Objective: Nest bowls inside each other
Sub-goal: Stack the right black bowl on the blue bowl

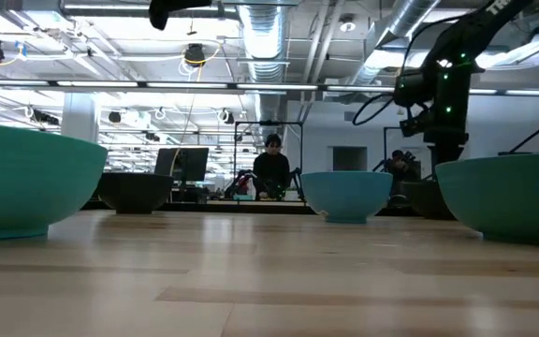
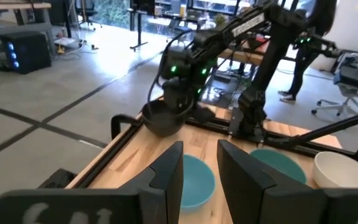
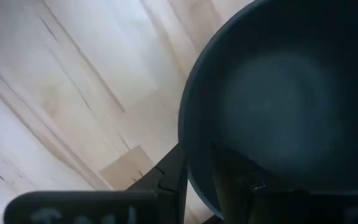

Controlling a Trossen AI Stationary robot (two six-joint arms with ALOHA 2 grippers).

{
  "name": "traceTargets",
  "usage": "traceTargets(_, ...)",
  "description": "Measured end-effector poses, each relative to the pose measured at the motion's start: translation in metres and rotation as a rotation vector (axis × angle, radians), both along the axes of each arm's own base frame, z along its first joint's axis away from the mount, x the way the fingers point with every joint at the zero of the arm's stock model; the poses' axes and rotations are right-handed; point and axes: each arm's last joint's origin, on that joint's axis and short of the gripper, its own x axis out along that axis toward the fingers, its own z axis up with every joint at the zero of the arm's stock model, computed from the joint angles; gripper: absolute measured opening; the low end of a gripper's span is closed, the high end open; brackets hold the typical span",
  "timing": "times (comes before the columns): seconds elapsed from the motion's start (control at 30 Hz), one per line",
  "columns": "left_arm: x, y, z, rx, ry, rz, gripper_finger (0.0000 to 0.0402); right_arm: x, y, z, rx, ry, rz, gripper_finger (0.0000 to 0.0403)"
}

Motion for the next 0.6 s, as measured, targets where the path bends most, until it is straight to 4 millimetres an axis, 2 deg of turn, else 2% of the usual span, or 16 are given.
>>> traceTargets(0.13,0.001,0.000,0.005,0.007,-0.049,0.000,0.0089,0.002,0.003,-0.002,0.013,0.019,0.032,0.0093)
traceTargets(0.43,0.001,0.000,0.007,0.002,-0.079,0.001,0.0089,-0.005,0.009,0.012,-0.026,-0.003,0.052,0.0093)
traceTargets(0.6,0.001,0.000,0.008,0.004,-0.084,0.001,0.0089,-0.004,0.008,0.010,-0.011,0.007,0.052,0.0093)
